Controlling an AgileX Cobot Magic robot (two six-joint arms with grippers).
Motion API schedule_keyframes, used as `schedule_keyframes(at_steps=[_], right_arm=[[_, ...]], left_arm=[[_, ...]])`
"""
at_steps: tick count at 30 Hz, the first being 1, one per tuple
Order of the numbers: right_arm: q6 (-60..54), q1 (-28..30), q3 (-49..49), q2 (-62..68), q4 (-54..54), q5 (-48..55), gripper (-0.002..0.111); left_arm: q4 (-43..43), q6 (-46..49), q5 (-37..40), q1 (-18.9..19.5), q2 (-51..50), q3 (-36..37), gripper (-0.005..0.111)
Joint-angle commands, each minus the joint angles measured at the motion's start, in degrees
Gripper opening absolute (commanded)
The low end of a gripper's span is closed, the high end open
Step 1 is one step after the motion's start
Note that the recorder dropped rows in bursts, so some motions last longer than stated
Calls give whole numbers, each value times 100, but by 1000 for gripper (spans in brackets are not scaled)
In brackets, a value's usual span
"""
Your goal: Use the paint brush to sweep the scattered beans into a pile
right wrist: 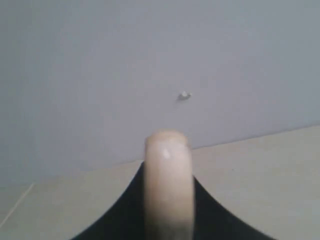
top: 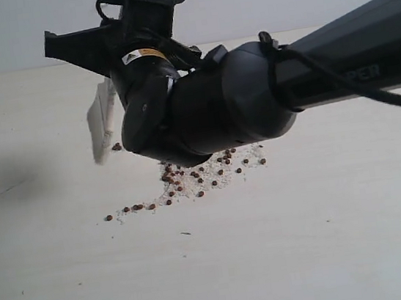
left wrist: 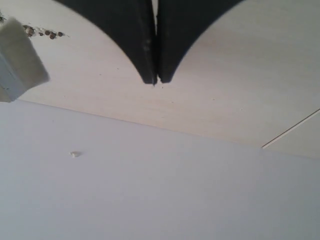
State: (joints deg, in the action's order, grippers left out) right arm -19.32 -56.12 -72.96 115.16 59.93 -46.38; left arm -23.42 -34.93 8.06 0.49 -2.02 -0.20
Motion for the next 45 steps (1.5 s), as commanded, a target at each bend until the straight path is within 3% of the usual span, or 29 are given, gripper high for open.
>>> schedule_keyframes(at_steps=[1,11,17,40,45], right_arm=[[958,121,-521,587,-709,-82,0],[1089,252,-1562,1626,-631,117,0],[722,421,-1604,1820,16,431,0],[-3450,460,-1604,1570,2821,-704,0],[-3825,460,-1604,1434,2996,-951,0]], left_arm=[[50,23,-3,24,37,20,0],[50,23,-3,24,37,20,0],[50,23,-3,24,37,20,0],[50,23,-3,24,37,20,0],[50,23,-3,24,37,20,0]])
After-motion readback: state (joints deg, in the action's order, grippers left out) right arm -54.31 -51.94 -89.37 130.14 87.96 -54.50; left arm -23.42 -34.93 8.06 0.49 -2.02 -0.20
